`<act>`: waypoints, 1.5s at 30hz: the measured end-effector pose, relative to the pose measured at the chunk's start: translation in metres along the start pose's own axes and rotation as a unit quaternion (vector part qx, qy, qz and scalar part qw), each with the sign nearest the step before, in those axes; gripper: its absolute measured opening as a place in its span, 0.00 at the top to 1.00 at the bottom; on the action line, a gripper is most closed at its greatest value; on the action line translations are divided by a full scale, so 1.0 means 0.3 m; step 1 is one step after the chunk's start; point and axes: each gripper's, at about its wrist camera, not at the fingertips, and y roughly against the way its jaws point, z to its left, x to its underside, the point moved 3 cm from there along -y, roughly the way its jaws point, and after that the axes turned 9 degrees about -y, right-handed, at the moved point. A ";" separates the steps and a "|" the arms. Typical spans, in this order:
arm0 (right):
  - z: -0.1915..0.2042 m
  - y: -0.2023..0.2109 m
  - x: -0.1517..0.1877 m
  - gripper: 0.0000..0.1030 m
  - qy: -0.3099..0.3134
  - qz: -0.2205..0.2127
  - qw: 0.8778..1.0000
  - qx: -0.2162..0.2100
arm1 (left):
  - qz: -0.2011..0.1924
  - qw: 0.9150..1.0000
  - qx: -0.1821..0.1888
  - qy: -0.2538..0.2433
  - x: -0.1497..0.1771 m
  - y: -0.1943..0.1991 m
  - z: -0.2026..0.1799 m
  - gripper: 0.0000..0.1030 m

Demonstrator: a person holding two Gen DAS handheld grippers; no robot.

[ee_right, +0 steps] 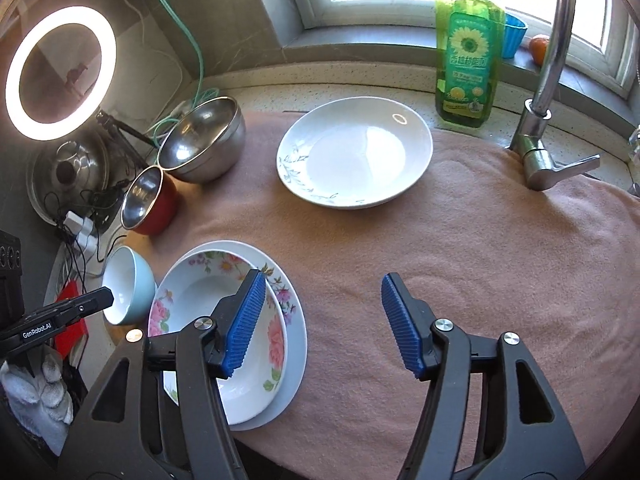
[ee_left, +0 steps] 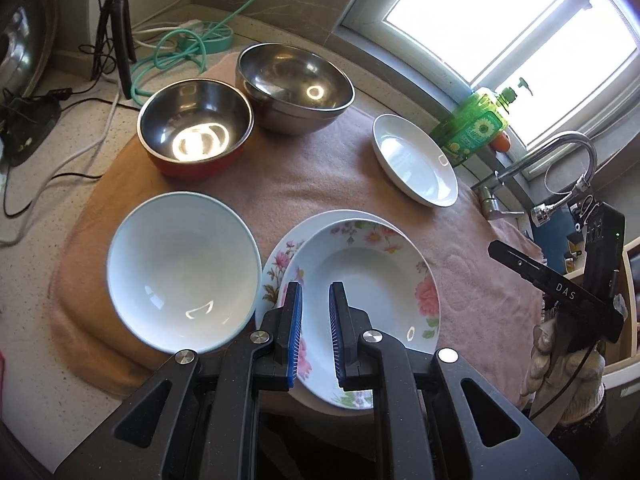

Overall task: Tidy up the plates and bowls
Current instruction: 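Set the rose plate down in the flowered plate and open the left gripper, then move the left gripper to the white leaf-pattern plate and grip its rim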

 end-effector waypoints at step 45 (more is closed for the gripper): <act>-0.300 -0.413 -0.501 0.62 0.057 0.072 0.995 -0.049 | 0.017 0.997 -0.030 0.073 -0.342 -0.434 -0.224 0.79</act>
